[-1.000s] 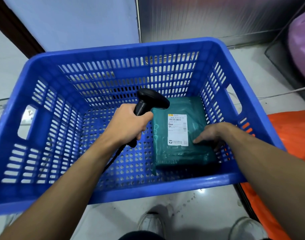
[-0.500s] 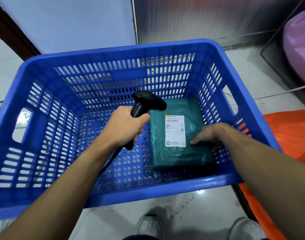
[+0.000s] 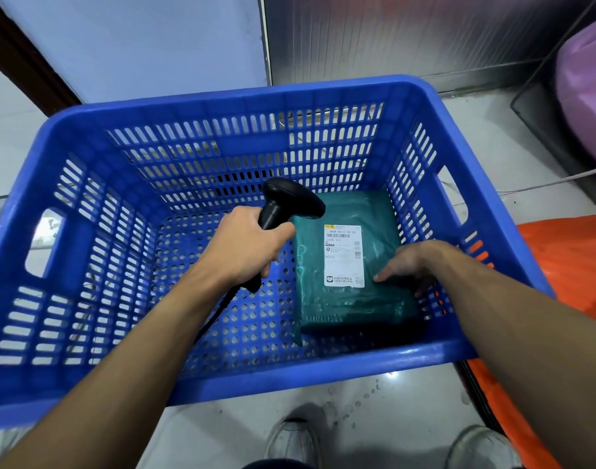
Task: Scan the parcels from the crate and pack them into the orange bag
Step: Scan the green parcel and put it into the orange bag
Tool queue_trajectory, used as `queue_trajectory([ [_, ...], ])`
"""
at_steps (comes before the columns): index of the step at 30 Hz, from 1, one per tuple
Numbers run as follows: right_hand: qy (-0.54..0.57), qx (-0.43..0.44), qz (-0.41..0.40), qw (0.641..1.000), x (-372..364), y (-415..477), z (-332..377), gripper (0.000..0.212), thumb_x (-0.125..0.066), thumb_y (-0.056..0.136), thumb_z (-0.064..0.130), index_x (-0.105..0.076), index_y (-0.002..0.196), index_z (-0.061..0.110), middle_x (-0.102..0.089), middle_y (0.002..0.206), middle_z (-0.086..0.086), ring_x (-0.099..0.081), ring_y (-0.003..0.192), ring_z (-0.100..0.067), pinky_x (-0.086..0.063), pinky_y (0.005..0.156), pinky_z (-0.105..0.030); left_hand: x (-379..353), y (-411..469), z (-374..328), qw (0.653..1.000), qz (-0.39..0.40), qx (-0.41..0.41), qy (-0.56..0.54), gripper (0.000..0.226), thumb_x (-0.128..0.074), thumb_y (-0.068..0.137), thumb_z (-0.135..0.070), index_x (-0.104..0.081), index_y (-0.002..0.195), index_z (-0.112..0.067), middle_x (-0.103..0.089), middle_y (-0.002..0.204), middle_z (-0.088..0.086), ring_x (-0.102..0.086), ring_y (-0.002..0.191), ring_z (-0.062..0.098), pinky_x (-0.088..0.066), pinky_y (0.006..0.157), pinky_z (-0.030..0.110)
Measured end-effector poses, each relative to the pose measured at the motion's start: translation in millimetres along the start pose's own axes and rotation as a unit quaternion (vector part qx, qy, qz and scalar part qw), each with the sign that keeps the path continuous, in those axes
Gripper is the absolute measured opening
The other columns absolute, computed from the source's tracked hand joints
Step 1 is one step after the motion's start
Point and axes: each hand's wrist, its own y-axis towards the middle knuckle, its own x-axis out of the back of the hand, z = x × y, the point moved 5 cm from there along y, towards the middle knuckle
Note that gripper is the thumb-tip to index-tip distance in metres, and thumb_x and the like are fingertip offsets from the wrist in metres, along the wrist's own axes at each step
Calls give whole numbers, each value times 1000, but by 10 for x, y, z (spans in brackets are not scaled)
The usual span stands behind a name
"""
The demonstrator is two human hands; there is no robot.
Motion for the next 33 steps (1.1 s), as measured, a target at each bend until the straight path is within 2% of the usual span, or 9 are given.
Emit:
queue_trajectory([
  [5,44,1,-6,999,-8,42,-29,58,-76,91,39,-52,134,8,-62,127,-17,-63,111,-32,-58,79,-40,0,-10,-10,1000,-6,-8,9,20,-64,91,-20,-56,76,-8,-62,62,10,-56,45,19,-54,51,34],
  [10,59,11,-13,998,-1,85,-15,63,-77,88,46,-49,132,11,-60,131,-15,-62,115,-32,-57,84,-39,10,9,30,1000,-2,10,10,19,-64,91,-21,-57,79,-8,-64,64,10,-58,44,18,-55,49,33],
  [14,46,15,-16,999,9,133,-18,64,-78,87,46,-51,135,13,-64,127,-14,-64,110,-31,-57,77,-36,-31,65,133,998,25,42,32,23,-63,95,-26,-62,88,-3,-70,66,8,-61,45,16,-55,48,29],
  [16,40,17,-12,999,10,135,-24,68,-78,87,47,-50,139,14,-64,129,-13,-64,112,-31,-57,73,-35,-93,101,190,996,58,66,35,23,-61,97,-26,-63,99,-3,-75,76,10,-62,48,18,-55,52,30],
  [19,34,24,-22,999,-7,83,-7,69,-78,87,47,-48,140,13,-61,133,-15,-62,113,-31,-57,71,-34,-218,90,308,982,145,121,20,23,-59,99,-22,-58,111,-3,-74,78,9,-61,51,22,-53,54,32],
  [22,28,24,-32,999,9,68,-17,73,-79,86,49,-48,140,12,-59,133,-17,-63,112,-32,-58,73,-35,-319,48,393,963,218,151,39,28,-58,97,-19,-59,112,5,-78,83,10,-63,50,21,-55,53,34],
  [25,29,18,-34,999,-17,61,-42,74,-79,85,49,-48,141,11,-60,130,-18,-63,109,-33,-58,71,-37,-367,-11,449,943,278,163,84,35,-56,96,-19,-65,116,9,-80,93,12,-65,55,21,-58,62,35],
  [29,29,16,-40,999,-66,20,-74,72,-78,87,48,-48,140,10,-60,130,-18,-64,109,-34,-58,71,-38,-263,29,558,944,248,193,101,28,-55,100,-19,-63,109,6,-79,79,9,-63,50,17,-55,55,29],
  [33,16,15,-38,999,-68,10,-76,71,-77,89,47,-49,140,5,-61,127,-20,-66,106,-36,-59,77,-41,-135,90,624,932,217,212,199,18,-51,104,-19,-57,103,-1,-72,99,15,-63,67,25,-53,62,38],
])
